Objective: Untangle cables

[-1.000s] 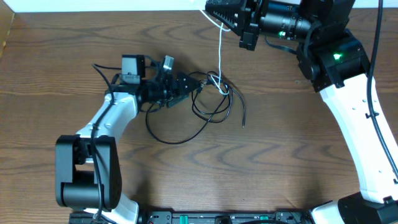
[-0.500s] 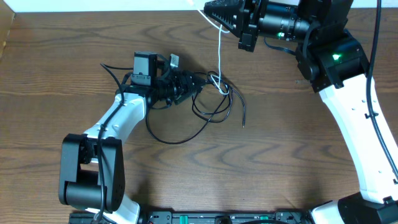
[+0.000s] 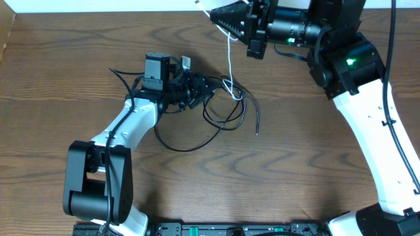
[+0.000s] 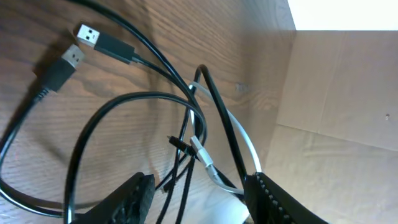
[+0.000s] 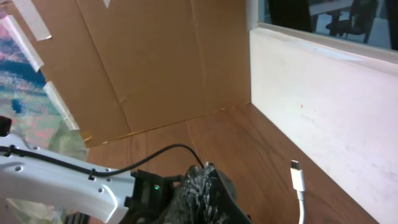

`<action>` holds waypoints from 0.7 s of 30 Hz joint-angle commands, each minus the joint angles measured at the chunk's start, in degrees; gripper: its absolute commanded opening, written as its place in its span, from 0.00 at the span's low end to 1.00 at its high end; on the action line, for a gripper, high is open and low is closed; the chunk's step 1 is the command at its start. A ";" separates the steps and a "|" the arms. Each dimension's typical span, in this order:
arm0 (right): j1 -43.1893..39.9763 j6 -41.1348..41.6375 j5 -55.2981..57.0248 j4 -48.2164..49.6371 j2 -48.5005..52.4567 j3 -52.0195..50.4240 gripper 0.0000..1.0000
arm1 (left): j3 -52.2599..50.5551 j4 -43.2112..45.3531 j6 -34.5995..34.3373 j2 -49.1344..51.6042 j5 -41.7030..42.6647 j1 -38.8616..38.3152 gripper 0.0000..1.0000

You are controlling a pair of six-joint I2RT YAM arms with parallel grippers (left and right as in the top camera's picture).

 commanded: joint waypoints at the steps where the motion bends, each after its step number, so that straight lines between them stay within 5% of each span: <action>1: 0.83 -0.76 -0.20 0.17 -1.01 1.51 0.01 | -0.20 1.05 -3.34 0.48 -0.15 -0.07 0.51; 12: 1.22 -0.72 -0.24 0.17 -1.01 1.51 0.01 | -0.20 2.69 -3.93 0.48 -1.14 -0.11 0.50; 21: 1.99 -0.72 -0.22 0.15 -1.01 1.51 0.01 | -0.20 2.71 -5.79 0.52 -6.12 -1.84 0.39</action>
